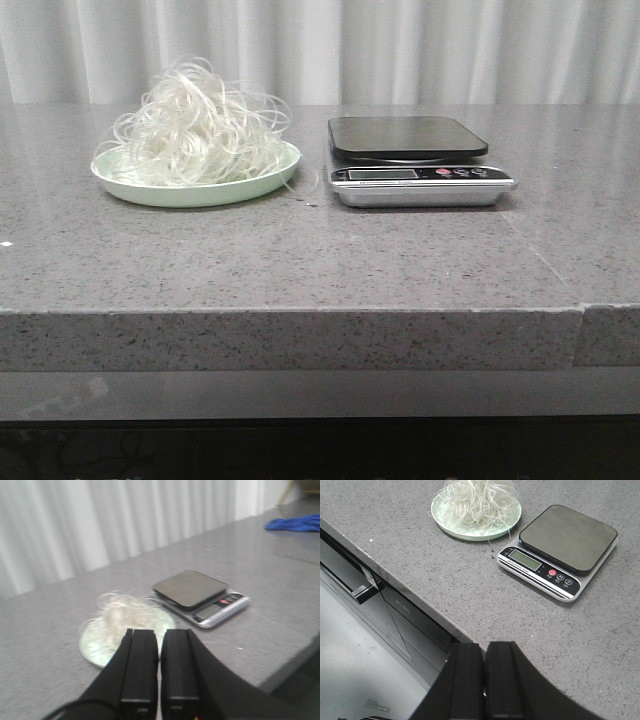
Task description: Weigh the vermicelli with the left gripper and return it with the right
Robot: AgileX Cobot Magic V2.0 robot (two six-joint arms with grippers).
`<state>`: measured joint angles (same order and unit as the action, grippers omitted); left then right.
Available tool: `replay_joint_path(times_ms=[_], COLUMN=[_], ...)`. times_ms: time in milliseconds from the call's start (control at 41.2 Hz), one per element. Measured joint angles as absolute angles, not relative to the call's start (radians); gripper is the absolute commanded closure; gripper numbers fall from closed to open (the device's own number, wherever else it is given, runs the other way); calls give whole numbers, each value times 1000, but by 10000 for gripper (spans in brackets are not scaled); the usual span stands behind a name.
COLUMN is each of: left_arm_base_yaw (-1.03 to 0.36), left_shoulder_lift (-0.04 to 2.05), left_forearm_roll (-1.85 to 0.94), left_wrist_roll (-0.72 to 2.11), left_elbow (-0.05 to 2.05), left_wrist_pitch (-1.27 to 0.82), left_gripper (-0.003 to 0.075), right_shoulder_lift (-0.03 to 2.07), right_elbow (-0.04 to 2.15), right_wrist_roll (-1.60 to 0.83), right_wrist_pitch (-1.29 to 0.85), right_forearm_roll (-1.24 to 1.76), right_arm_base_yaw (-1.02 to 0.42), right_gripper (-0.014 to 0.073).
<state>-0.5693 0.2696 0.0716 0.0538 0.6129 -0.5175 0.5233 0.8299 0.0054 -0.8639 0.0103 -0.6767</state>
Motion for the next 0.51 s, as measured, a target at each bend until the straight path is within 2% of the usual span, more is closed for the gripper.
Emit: replay_joint_path(times_ms=[315, 509], left_arm_base_yaw=[-214, -64], left_shoulder_lift=[32, -5], left_forearm_roll=[78, 40], left_wrist_roll=[54, 54], left_elbow=[263, 70], left_wrist_pitch=[-331, -207], left_gripper=[574, 574], right_shoulder_lift=[523, 523], right_elbow=[830, 830], right_wrist_roll=[5, 5], right_wrist_pitch=[-864, -865], right_forearm_roll=[10, 10], right_arm_base_yaw=[-677, -677], right_gripper=[434, 434])
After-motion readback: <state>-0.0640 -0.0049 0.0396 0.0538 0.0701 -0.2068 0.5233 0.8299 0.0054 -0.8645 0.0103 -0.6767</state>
